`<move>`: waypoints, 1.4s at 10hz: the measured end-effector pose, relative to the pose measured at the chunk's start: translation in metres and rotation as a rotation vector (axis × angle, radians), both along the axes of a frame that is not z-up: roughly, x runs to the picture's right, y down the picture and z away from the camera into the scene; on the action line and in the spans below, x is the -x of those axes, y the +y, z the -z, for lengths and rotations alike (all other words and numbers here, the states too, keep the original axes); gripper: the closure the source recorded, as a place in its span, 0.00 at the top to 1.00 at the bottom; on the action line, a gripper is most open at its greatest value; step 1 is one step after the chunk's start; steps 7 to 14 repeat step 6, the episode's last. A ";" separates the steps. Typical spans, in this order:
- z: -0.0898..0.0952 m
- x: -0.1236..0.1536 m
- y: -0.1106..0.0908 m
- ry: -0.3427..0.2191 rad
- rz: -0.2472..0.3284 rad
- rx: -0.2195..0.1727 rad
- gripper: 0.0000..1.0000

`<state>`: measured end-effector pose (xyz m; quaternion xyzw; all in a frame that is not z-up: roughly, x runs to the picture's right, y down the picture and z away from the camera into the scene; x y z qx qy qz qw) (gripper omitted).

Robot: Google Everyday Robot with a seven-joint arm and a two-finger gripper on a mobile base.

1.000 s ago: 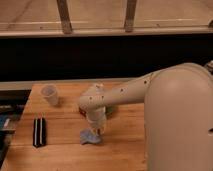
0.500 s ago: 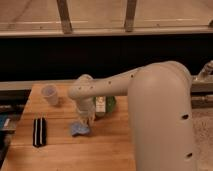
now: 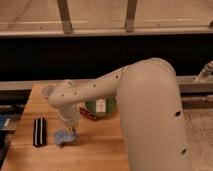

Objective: Wipe the white sponge on the table

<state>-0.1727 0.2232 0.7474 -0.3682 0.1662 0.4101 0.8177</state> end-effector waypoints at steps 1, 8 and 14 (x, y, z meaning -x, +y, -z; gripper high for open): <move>0.005 -0.005 0.015 0.001 -0.001 0.014 0.00; 0.001 -0.055 0.028 0.111 -0.102 0.023 0.00; 0.001 -0.055 0.028 0.111 -0.102 0.023 0.00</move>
